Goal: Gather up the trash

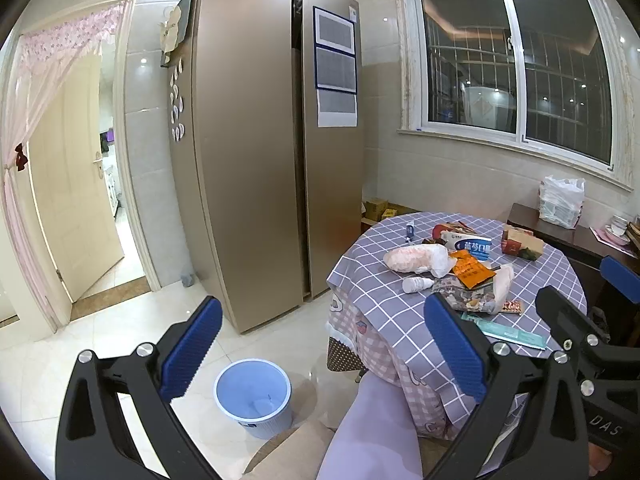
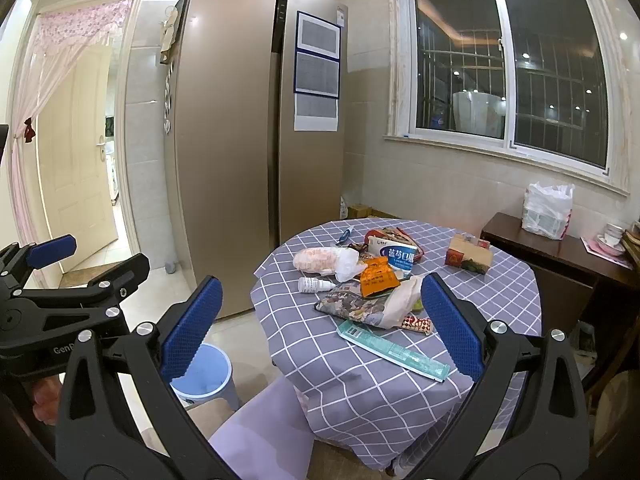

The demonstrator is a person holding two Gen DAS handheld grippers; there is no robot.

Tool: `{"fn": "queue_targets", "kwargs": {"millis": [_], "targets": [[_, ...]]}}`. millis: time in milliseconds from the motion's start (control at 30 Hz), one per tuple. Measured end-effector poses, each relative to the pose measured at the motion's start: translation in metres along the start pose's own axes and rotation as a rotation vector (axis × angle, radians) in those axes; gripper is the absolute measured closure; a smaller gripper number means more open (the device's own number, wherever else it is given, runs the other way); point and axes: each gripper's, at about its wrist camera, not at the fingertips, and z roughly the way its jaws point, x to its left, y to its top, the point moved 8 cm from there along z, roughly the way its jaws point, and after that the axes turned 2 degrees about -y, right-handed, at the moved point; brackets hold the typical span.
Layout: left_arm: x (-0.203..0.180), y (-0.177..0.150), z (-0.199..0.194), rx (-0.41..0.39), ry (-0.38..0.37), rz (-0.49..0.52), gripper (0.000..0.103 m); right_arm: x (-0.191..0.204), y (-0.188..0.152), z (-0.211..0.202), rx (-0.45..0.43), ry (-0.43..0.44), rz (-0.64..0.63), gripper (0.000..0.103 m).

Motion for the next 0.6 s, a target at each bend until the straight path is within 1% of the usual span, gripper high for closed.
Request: {"fn": "queue_targets", "kwargs": {"millis": [233, 600], "targets": [[-0.0022, -0.003, 0.0067, 0.013, 0.004, 0.0, 0.004, -0.0022, -0.0014, 0.001, 0.005, -0.004, 0.001, 0.005], [-0.0037, -0.0032, 0.0061, 0.013, 0.007, -0.002, 0.004, -0.0035, -0.0004, 0.0019, 0.019, -0.002, 0.003, 0.005]]}}
